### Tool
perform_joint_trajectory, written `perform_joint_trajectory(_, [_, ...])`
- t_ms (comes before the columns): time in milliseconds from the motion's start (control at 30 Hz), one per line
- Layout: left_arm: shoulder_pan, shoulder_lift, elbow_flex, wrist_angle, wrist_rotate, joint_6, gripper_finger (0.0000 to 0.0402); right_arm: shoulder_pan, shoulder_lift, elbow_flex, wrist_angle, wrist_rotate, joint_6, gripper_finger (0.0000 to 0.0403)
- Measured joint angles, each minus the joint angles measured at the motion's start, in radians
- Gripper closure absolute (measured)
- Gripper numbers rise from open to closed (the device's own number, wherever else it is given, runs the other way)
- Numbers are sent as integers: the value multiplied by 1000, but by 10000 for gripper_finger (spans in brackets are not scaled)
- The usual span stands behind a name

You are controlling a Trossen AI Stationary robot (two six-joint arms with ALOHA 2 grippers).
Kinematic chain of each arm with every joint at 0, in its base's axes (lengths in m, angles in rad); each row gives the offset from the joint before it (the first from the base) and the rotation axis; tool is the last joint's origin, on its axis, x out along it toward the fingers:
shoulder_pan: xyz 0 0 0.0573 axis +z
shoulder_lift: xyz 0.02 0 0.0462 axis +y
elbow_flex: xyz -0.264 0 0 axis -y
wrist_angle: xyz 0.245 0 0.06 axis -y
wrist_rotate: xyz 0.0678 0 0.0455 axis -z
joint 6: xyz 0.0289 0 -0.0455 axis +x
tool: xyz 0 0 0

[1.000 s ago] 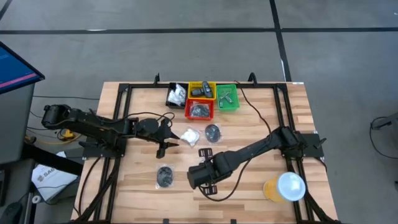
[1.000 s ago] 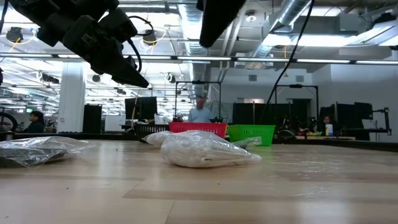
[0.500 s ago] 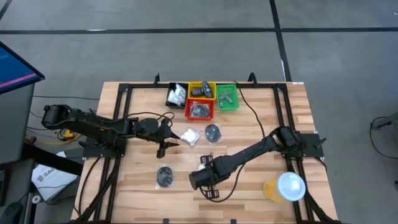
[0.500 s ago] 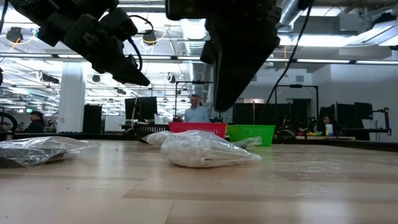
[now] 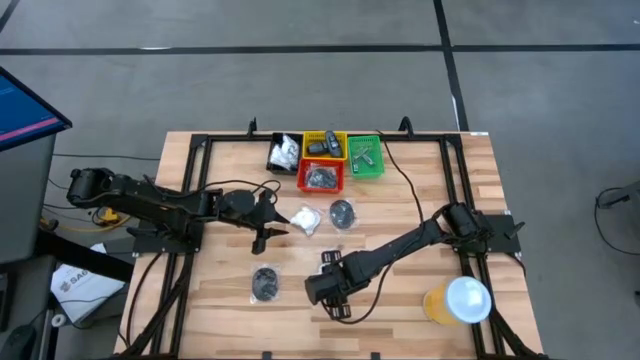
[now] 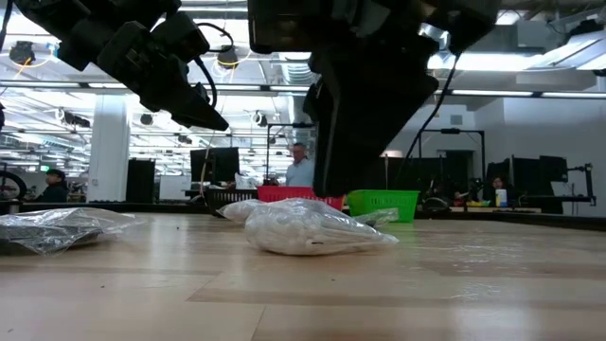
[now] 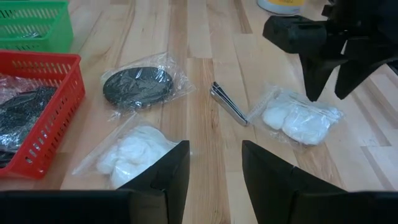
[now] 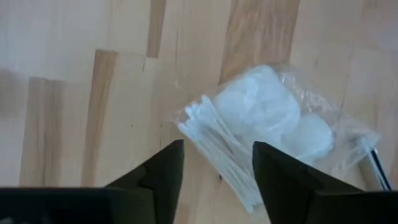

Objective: Pick & Place Travel size toiletries
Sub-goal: Put the cotton pack into the black bin

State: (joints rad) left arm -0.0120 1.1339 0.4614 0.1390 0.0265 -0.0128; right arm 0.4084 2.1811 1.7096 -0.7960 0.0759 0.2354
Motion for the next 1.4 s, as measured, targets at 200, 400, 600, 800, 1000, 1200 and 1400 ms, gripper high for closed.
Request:
perform_joint_trajectory(200, [0,0,0,2,0,0,266,-1,0,0,34,3,-30,182])
perform_joint_trajectory(400, [0,0,0,3,0,0,266,-1,0,0,36,3,-33,167])
perform_joint_trajectory(600, [0,0,0,3,0,0,266,-4,-1,-57,124,3,-33,172])
perform_joint_trajectory(800, [0,0,0,4,0,0,266,-5,-1,-62,121,3,-36,173])
perform_joint_trajectory(1000, [0,0,0,4,0,0,266,-5,-1,-63,110,16,-49,173])
perform_joint_trajectory(1200, [0,0,0,4,0,0,266,-5,41,-61,100,29,-62,173])
perform_joint_trajectory(1400, [0,0,0,5,0,0,266,-5,58,-58,90,36,-47,181])
